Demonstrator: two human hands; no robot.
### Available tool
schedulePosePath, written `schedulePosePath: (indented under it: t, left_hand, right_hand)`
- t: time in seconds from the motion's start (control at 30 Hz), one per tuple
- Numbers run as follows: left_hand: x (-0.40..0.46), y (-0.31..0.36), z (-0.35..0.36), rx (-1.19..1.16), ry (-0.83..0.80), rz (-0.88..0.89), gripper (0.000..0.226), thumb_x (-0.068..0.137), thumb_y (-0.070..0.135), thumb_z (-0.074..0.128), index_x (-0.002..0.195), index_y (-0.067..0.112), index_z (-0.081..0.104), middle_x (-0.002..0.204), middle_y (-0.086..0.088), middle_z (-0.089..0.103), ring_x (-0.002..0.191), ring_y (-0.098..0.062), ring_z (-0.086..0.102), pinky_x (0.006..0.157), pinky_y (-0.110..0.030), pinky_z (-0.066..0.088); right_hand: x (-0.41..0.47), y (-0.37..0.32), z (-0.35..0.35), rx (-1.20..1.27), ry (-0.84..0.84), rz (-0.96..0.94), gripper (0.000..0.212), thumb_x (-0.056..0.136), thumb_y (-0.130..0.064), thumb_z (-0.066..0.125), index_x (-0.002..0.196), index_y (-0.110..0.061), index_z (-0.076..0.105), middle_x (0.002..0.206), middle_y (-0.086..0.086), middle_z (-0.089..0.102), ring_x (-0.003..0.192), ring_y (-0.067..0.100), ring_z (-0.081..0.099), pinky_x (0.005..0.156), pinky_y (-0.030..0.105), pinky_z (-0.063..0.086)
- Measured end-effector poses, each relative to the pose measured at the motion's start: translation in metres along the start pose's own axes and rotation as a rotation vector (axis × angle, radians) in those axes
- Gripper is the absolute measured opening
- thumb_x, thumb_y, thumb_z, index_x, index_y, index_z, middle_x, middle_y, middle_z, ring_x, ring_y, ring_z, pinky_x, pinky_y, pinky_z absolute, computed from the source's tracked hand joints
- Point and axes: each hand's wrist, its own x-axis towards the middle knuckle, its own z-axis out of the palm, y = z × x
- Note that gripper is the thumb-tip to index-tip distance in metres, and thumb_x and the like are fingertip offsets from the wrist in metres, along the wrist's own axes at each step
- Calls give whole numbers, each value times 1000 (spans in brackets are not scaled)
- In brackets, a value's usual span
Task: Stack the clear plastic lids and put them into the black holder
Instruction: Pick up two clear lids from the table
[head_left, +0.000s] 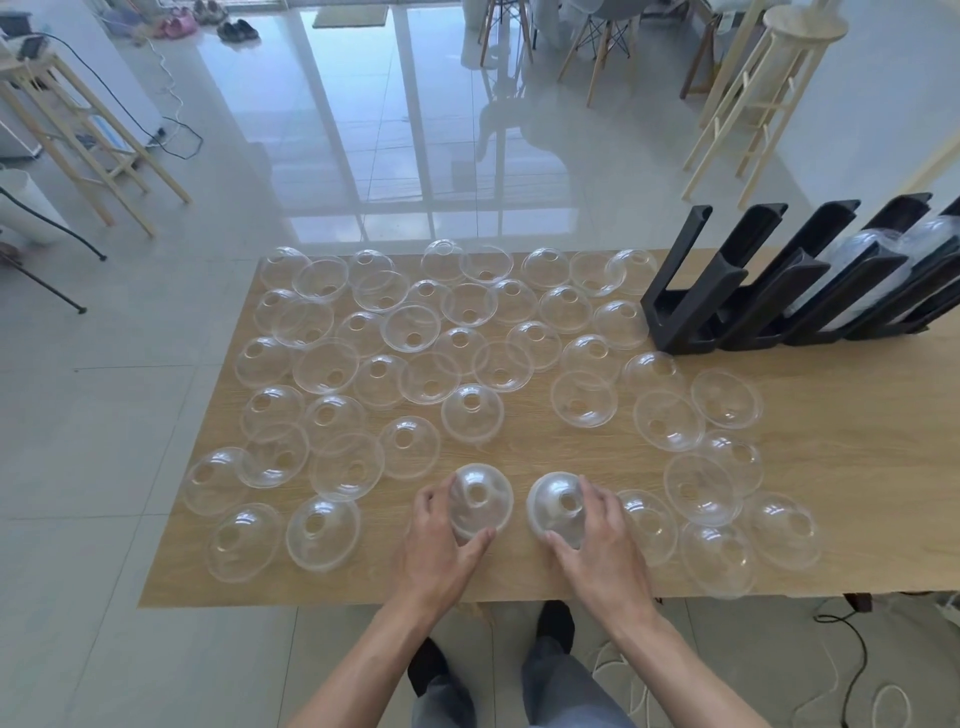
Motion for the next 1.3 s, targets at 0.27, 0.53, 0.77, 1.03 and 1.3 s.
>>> schedulePosePath:
  t: [0.27,0.53,0.77,1.03,1.3]
  left_hand:
    - [47,25,-30,152,181,116,70,99,62,59,154,21,44,153,-1,45,129,-23,59,94,-41,56]
    - [100,55,-45,295,91,223,54,99,40,70,147,20,56,146,-5,51,125,-25,59,91,-38,56]
    - [107,57,-38,342,46,169,42,101,38,67,141,26,62,120,-4,51,106,-24,58,79,-37,52]
    - [114,57,-33,339,-19,133,31,102,46,64,125,26,69,108,1,45,102,-21,52,83,-37,50]
    - [116,62,-43,167,-57,30,23,99,45,69,112,26,71,112,0,47,107,-24,57,90,-43,53]
  right_hand:
    - [46,-5,-31,-2,101,-77,66,100,-51,64,155,-20,44,149,2,49,118,23,66,85,38,60]
    - [114,-13,-42,-195,53,-161,48,100,-30,68,145,-16,57,136,4,58,107,26,69,74,36,55]
    - [116,-6,-38,-251,38,-192,20,98,-16,67,117,-12,72,109,2,64,97,26,66,69,37,54]
    - [112,-1,-38,-270,53,-253,14,95,-5,65,105,-11,72,98,1,65,90,25,62,62,33,44]
    - [102,-10,-52,-21,164,-264,10,100,-7,66,104,-7,75,97,4,66,85,22,65,74,39,57]
